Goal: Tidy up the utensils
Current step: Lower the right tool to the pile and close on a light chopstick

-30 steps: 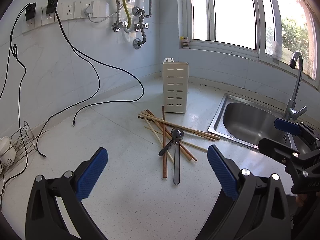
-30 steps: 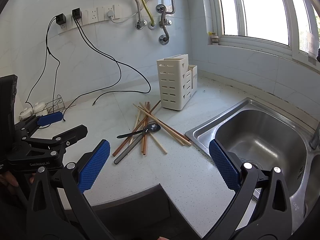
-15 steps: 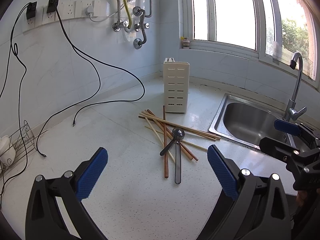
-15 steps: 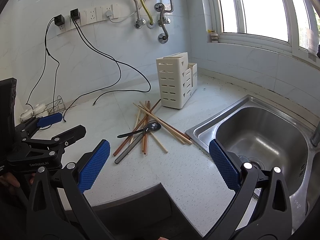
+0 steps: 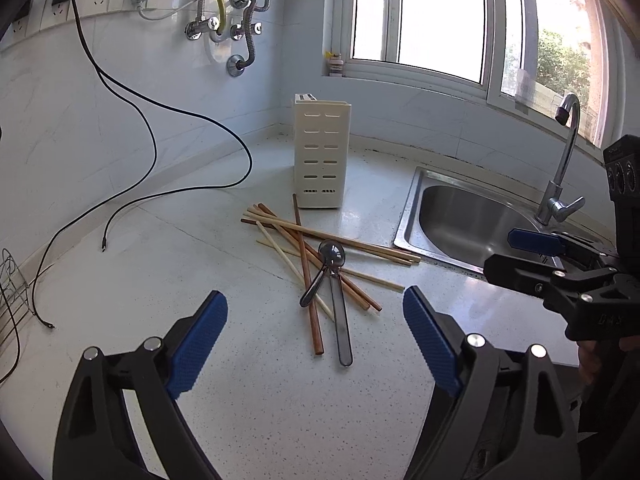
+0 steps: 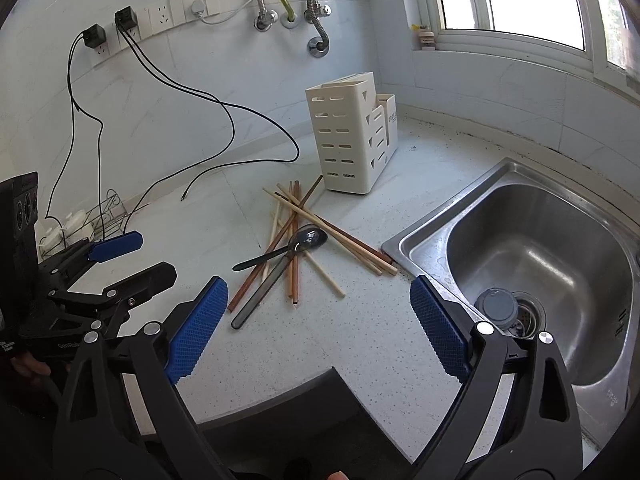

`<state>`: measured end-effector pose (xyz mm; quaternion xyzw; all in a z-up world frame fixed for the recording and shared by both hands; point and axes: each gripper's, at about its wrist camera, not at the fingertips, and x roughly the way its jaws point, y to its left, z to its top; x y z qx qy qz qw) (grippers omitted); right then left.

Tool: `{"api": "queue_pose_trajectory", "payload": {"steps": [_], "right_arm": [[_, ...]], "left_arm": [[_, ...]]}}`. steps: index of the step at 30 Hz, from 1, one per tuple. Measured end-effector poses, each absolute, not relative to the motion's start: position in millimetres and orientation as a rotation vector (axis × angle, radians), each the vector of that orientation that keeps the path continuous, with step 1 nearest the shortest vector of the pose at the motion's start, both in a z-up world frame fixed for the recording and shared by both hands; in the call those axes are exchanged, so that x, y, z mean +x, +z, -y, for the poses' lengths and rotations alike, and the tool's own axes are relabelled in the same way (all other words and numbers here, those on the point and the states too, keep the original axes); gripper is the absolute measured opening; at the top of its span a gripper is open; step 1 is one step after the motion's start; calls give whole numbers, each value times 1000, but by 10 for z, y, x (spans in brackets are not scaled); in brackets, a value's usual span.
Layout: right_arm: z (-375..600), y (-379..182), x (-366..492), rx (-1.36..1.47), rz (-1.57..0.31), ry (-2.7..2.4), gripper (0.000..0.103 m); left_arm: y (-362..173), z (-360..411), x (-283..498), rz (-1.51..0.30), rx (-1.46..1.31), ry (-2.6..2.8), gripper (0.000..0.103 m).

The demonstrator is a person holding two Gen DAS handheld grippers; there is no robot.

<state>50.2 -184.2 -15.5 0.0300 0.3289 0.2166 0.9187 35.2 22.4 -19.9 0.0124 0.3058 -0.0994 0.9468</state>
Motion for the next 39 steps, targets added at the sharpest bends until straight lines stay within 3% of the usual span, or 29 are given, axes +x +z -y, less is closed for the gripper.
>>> {"api": "queue_pose_trajectory", "payload": {"steps": [12,18,26,39], "right_arm": [[1969,-442,1150,63,-829,413,48],[2023,-552,1534,15,-899,507,32],[1977,-696,1846,-92,-969,681,30],[1936,-868,1973,-216,-983,814,17]], "left_arm": [[-454,-334,846,-716,55,-283,52],[-544,-356,980,-747,34,-245,48],[-672,-294,1086,-802,15,-225,31],[-777,-246,1111,-805,6,-248,25]]}}
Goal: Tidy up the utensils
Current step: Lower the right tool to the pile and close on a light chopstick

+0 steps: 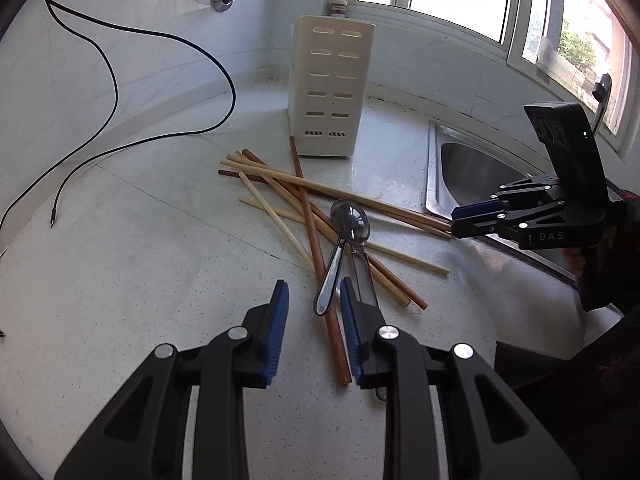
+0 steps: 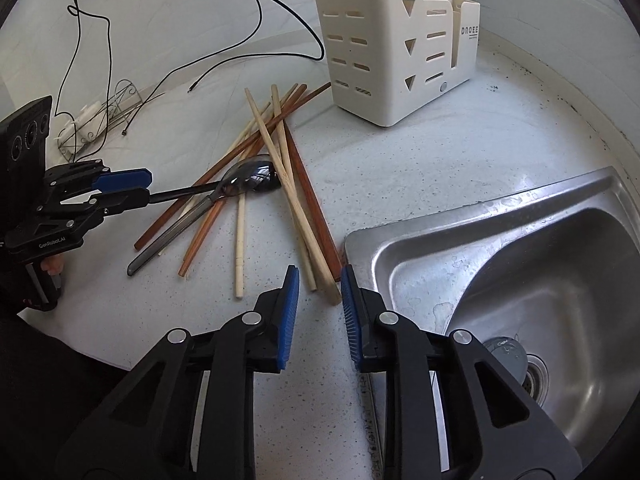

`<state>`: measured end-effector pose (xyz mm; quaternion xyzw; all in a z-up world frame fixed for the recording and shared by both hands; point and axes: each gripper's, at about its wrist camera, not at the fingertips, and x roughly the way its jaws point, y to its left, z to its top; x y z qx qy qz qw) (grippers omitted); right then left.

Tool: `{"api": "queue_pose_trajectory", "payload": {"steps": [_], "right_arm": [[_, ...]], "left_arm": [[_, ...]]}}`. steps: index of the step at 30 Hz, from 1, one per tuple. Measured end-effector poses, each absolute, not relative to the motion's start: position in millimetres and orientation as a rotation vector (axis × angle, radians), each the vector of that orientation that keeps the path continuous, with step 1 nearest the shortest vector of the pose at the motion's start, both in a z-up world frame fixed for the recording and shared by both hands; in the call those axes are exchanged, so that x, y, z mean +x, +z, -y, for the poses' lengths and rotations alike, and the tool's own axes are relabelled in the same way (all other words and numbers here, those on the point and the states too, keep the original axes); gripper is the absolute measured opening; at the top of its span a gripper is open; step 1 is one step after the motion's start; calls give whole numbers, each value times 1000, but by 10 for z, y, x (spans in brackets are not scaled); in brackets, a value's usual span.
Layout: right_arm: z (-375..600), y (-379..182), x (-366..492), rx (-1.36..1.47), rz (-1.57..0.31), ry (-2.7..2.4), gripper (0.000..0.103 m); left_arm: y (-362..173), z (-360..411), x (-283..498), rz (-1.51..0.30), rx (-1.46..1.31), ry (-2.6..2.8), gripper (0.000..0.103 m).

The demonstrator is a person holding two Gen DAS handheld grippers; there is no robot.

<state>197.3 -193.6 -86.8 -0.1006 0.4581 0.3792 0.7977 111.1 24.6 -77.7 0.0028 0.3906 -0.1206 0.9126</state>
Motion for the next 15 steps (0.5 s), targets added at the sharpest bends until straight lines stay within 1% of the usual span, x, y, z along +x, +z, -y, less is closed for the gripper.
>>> {"api": "queue_pose_trajectory", "payload": {"steps": [3,10,11,12,15], "right_arm": [[1965,-871,1989,-224,-985,840,16],[1973,-899,2014,-256,-992,874,15],[1975,-905,2018,-258,-992,878,15],[1970,-906,2020,-259,-993,883,15],[1957,-909,2015,-273,-989,891,15]], "left_arm": [[-770,-239,1091,-783,6,-263,24],[-820,-211,1136,-810,27,-276,24],[-827,-205,1141,-813,30,-280,20],[-838,-202,1150,-817,32,-282,18],[-864,-200,1152,-827,31,-286,17]]}}
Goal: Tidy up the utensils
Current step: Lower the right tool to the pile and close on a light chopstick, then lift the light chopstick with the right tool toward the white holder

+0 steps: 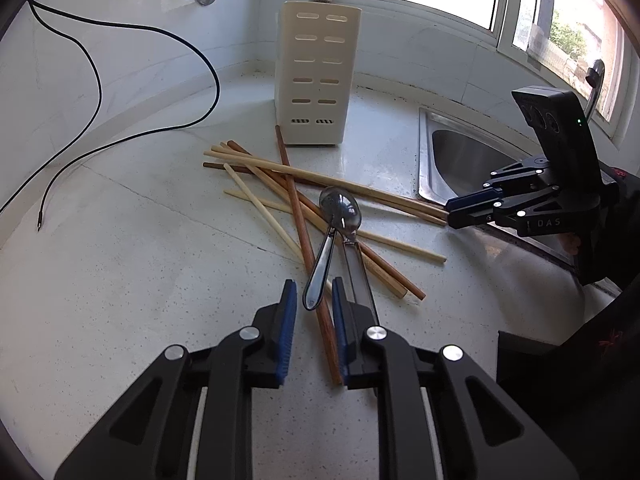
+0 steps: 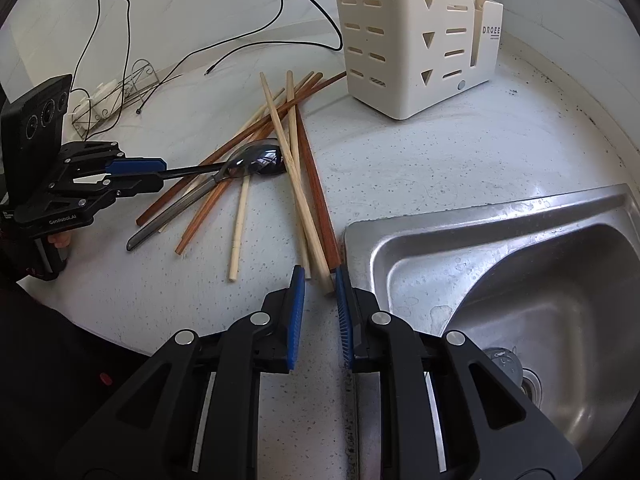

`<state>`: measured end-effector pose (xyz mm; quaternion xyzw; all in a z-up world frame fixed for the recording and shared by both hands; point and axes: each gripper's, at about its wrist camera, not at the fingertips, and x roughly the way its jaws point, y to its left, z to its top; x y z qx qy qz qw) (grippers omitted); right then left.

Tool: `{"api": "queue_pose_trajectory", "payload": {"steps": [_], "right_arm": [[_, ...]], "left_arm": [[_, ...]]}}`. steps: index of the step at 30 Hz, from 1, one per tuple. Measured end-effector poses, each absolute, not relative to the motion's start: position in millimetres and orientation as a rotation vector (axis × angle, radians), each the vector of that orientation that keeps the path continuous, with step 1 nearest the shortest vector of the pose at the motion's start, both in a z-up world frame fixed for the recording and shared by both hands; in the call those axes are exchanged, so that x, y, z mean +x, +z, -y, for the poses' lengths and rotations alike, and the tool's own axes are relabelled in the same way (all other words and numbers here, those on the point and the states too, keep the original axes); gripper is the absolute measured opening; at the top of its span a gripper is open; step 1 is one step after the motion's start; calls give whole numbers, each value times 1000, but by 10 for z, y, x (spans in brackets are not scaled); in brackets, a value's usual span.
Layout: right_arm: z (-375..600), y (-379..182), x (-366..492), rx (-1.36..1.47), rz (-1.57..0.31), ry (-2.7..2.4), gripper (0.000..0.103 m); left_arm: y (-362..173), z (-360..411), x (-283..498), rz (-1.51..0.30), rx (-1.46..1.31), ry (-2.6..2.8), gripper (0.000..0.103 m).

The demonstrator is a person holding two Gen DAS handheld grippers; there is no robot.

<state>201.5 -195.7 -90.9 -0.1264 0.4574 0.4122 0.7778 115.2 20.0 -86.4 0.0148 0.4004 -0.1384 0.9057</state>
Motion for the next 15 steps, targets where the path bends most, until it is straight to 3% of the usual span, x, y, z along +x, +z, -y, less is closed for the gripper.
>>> {"api": "queue_pose_trajectory", "payload": {"steps": [15], "right_arm": [[1982,-911,1978,-284,-955,910,7]], "left_arm": [[-842,-228,1167,-807,9,-283,10]]}}
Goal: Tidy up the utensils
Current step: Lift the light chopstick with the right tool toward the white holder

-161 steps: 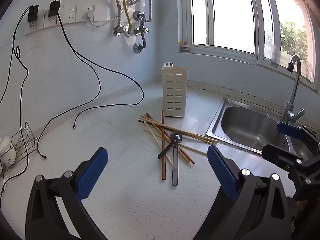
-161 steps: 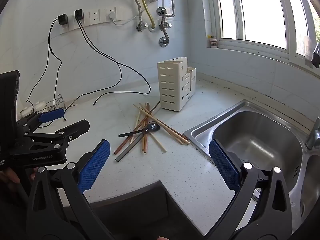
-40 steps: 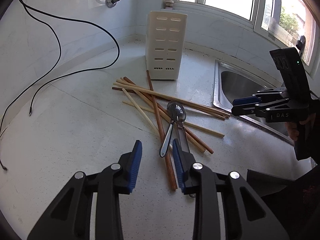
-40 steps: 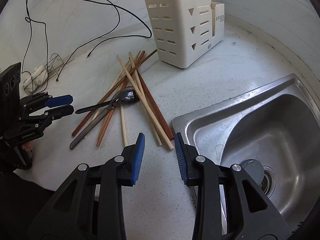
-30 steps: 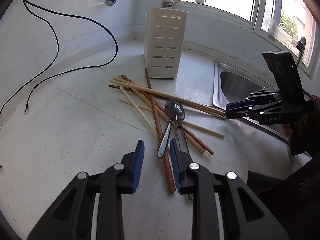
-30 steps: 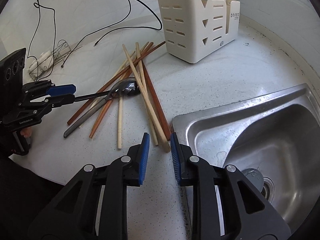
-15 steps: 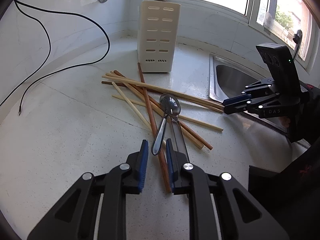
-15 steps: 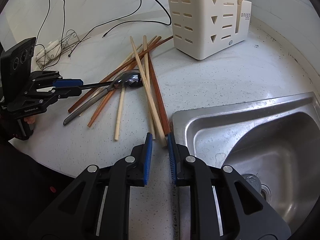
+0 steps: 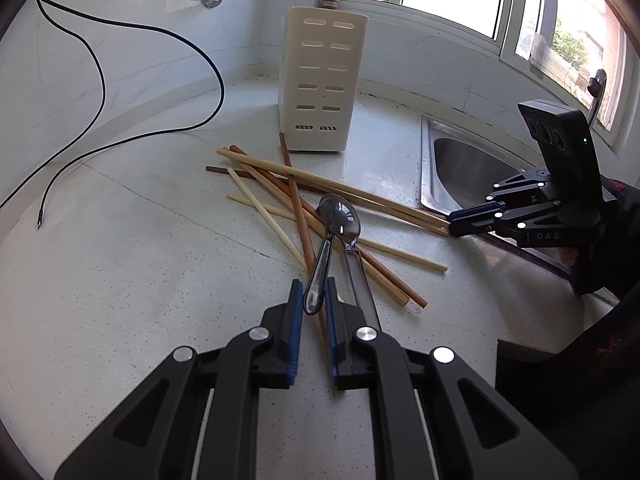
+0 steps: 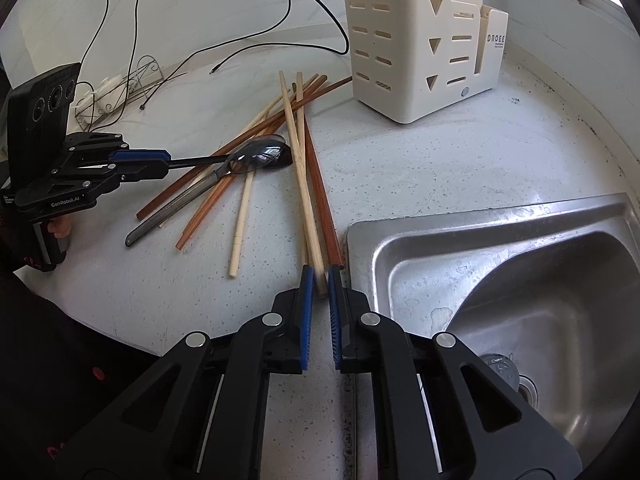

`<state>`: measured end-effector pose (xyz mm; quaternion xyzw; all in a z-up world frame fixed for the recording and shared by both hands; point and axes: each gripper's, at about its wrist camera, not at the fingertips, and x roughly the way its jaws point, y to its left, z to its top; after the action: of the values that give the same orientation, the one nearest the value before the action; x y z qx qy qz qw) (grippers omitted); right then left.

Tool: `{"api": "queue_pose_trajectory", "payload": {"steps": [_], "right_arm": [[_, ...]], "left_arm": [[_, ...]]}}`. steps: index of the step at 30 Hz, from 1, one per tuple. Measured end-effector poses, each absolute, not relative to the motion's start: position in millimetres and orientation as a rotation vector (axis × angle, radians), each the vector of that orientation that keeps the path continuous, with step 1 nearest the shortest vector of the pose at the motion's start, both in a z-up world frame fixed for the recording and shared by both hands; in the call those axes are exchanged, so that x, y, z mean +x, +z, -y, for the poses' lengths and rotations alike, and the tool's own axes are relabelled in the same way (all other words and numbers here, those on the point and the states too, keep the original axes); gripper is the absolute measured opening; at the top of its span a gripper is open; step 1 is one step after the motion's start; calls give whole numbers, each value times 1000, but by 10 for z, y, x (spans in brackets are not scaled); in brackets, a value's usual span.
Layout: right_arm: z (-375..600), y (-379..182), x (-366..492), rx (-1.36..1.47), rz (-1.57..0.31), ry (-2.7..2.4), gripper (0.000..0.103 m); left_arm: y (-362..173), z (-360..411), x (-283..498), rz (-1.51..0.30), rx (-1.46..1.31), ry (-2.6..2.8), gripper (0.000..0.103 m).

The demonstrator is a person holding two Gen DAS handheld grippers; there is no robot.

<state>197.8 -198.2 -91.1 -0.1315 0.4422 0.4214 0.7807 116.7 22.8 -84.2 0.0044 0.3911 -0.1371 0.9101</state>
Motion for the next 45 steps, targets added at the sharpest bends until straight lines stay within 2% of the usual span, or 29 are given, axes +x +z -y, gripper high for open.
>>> {"api": "queue_pose_trajectory", "payload": {"steps": [16,30,35,45], "right_arm": [[2253,-202,1884,-28,-744,901,7],[2109,253,2079,192,-551,855,7],[1990,204,2083,144,-581,847,7],[2098,-239,1988,70,-742,801,8]], "left_arm": [[-370,-263,1106,-729,40,-251,10],[-33,-337,1226,-680,7,-183,9],[-18,-375,1221,-673,-11,-178,9],[-31,-360,1184,-683,2,-183,9]]}}
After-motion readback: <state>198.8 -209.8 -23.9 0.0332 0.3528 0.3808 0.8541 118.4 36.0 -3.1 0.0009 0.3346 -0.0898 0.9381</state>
